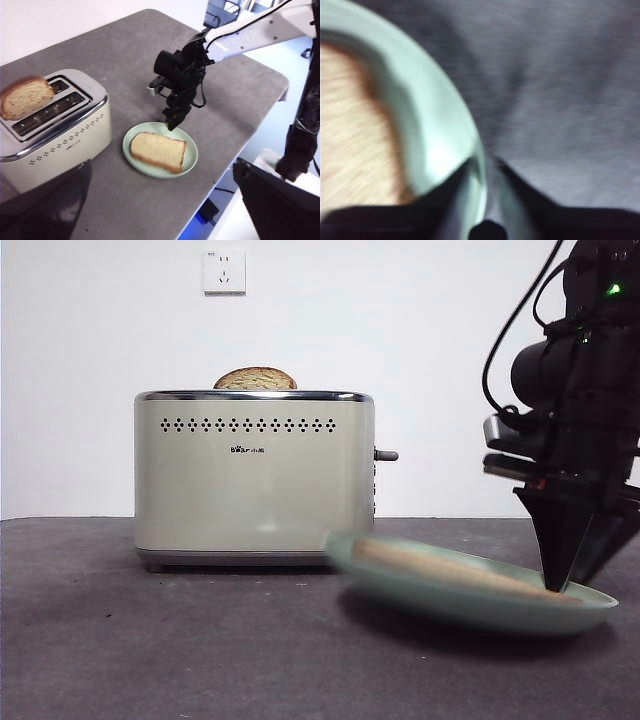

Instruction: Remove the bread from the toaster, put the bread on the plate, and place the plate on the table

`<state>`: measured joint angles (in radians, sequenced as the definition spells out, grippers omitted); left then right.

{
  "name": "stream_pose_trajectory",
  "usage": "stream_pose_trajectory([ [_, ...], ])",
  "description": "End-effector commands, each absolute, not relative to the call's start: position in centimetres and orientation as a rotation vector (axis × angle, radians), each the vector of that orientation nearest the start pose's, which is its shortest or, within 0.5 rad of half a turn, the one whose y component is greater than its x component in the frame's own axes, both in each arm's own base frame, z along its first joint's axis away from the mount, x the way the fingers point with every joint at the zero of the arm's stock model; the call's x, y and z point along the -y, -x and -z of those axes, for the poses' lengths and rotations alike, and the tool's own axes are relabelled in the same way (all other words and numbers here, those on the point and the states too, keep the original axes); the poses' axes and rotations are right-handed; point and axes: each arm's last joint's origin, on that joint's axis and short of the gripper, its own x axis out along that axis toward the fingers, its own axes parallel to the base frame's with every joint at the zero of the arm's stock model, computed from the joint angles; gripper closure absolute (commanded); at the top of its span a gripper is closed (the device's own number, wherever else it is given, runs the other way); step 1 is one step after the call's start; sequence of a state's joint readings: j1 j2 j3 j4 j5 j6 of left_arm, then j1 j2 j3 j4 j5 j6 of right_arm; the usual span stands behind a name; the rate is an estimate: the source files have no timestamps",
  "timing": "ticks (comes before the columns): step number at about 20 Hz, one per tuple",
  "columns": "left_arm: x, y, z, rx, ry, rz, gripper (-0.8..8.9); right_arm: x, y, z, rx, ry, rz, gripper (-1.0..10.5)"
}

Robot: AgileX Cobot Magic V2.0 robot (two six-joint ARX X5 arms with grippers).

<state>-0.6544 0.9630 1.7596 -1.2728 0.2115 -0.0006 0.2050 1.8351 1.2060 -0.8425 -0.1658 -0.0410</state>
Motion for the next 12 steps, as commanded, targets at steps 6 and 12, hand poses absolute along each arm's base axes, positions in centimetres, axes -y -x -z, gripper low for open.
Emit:
stream_pose_trajectory([
  [6, 5.6, -6.5, -49.3, -0.47, -0.115, 0.816, 3.38, -6.3, -30.3, -22.8, -1.28, 0.03, -0.306, 4.6],
  [12, 6.2, -8.2, -49.0, -0.488, -0.182, 0.614, 3.38, -5.6, -22.8, -32.8, -0.95, -0.116, -0.543, 4.8],
])
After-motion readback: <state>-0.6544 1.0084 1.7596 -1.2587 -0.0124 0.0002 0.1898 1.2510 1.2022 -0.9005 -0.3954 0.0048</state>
